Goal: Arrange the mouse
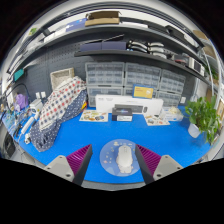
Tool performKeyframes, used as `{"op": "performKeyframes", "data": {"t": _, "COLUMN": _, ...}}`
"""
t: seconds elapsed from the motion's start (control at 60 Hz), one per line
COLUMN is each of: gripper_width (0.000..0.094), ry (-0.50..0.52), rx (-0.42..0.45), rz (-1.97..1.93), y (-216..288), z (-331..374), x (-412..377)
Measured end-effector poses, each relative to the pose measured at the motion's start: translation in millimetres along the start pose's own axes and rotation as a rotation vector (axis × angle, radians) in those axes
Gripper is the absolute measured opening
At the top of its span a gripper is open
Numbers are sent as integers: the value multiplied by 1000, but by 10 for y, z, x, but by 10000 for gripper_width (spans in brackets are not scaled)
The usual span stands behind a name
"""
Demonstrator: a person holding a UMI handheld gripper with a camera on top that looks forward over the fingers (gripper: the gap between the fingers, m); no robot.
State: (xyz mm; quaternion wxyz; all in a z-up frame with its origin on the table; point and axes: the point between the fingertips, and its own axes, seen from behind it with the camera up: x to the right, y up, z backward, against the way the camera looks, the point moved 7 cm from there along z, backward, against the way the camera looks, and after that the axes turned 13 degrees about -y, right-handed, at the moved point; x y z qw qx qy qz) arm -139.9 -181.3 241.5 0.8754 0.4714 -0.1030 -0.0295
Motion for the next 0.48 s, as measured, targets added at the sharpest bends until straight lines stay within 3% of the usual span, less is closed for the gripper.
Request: {"op": "performKeyframes", "data": {"t": 0.483, "gripper_width": 880, "ry": 8, "rx": 23, "rz": 6, "y": 26, "z": 323, "x": -165}}
